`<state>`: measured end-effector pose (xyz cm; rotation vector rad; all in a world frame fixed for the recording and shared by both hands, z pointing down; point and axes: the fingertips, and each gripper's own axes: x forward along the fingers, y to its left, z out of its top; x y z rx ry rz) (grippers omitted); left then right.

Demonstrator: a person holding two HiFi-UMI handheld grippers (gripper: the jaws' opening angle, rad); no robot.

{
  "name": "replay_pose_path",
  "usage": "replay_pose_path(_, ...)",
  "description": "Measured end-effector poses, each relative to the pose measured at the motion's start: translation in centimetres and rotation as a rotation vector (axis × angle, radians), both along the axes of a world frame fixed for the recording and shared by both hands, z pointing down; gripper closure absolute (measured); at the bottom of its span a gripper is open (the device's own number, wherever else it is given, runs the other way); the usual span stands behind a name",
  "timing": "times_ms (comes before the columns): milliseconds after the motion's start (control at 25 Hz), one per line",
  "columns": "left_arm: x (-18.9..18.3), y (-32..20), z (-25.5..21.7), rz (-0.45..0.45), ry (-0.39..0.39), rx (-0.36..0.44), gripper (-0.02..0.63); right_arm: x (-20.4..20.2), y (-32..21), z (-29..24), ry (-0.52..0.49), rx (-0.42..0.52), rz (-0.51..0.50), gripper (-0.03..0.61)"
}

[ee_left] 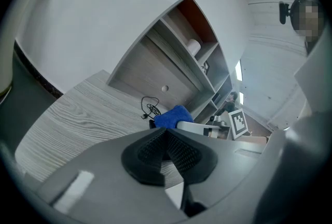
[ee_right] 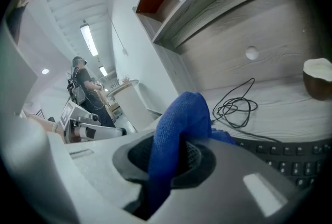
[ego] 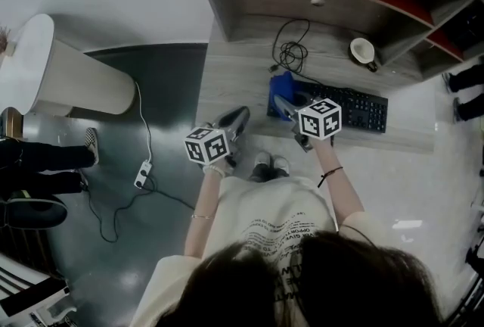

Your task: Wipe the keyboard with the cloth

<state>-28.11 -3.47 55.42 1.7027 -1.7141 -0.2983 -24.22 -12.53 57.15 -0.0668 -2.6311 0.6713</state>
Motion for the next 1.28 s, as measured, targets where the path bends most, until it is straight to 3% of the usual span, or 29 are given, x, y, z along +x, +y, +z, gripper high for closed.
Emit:
replay_pose_path(560, 0.4, -0.7, -0.6, 0.006, -0.034, 0.022, 0.617, -1.0, 1.6, -0.2, -0.031, -0.073, -0.035, 0.526)
replay_pose_path(920, 0.3, -0.8, -1.5, -0.008, -0.046, 0.05, 0.617, -0.8, 2.7, -2.3, -0.115, -0.097, -0.133, 0.526)
replay_pose_path(1280, 1.2, -1.8, -6.2, 0.051, -0.191, 0.134, 0.617, 1.3, 2.6, -6.3, -0.248, -0.079, -0.211, 0.526)
